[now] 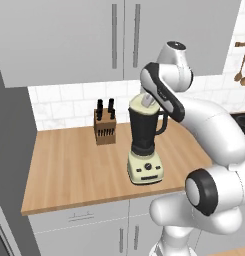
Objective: Close the lid blender by securely placing the lid on top.
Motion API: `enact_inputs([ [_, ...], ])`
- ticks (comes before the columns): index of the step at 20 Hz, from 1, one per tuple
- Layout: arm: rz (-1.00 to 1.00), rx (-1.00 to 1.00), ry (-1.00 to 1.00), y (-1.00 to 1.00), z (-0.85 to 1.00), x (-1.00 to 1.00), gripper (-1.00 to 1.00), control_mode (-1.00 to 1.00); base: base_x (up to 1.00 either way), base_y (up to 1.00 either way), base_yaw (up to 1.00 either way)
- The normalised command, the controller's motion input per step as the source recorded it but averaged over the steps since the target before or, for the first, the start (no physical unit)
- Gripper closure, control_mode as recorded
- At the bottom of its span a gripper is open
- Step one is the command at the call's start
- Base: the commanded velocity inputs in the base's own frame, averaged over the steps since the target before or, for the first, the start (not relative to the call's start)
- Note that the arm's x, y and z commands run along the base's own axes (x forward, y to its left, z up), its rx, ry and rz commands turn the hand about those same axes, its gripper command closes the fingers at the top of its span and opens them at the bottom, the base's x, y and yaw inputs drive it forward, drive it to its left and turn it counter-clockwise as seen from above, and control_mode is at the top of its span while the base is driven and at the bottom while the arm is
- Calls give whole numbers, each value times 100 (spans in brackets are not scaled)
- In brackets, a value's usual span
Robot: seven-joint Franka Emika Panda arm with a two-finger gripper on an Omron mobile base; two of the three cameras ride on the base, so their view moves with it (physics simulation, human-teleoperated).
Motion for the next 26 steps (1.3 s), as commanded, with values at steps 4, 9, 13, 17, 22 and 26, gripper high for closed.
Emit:
enact_inputs([
  [4,0,0,8,1,0,-25,100,-100,0,0,0],
  [9,0,0,1,13,0,0,100,-100,0,0,0],
  [13,1,0,6,25,-4,0,100,-100,0,0,0],
  [17,4,0,14,15,-20,0,100,-100,0,0,0],
  [22,3,0,10,0,-28,-13,100,-100,0,0,0],
  [26,0,2,0,0,-15,-11,100,-100,0,0,0],
])
